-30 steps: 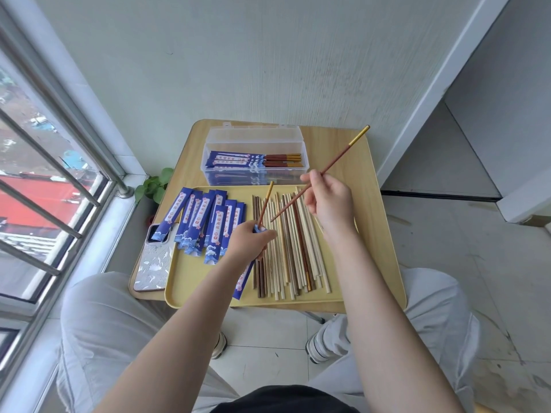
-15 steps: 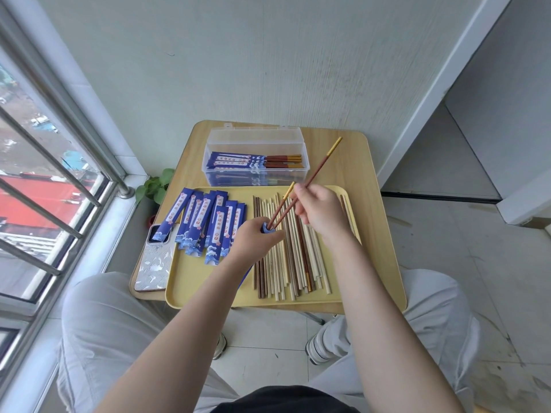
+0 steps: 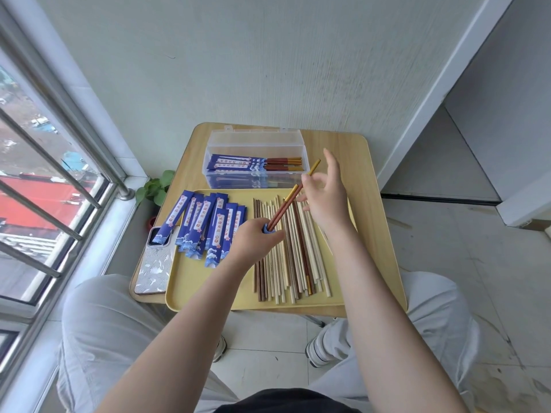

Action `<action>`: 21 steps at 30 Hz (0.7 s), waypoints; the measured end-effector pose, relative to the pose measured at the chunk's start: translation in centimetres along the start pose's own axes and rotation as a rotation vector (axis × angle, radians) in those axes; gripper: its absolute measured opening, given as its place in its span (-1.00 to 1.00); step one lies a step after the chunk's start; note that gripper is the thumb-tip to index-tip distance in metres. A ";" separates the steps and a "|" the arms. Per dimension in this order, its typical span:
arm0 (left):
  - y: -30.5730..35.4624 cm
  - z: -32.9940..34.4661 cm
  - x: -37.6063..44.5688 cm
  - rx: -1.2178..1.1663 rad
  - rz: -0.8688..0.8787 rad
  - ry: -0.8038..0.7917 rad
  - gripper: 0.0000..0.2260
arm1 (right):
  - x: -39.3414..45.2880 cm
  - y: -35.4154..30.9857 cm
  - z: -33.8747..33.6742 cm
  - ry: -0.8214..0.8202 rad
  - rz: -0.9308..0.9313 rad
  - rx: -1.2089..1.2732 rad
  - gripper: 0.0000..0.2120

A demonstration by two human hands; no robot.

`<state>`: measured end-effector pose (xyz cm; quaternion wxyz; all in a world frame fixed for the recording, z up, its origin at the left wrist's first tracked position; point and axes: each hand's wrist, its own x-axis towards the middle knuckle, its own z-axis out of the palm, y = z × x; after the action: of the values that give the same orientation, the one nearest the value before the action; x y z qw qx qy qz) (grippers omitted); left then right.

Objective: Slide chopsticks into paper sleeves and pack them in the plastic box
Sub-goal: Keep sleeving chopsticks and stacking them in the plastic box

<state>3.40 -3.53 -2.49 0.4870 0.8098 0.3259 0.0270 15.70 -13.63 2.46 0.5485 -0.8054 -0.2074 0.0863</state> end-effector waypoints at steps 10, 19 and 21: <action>1.2 -0.6 1.4 0.093 0.015 0.037 -0.72 | -0.1 -0.3 0.5 -0.094 0.066 0.000 -0.76; 3.6 -3.4 5.3 0.643 0.302 0.307 -0.41 | 3.8 -0.3 0.2 0.106 0.401 0.556 -0.90; 3.7 -4.4 6.4 0.628 0.369 0.380 -0.24 | 5.1 0.0 0.1 0.214 0.450 0.670 -0.90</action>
<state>8.69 2.22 1.07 0.1343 0.9447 0.2517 0.1620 20.30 -11.36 2.86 0.7662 -0.6120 0.0716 0.1825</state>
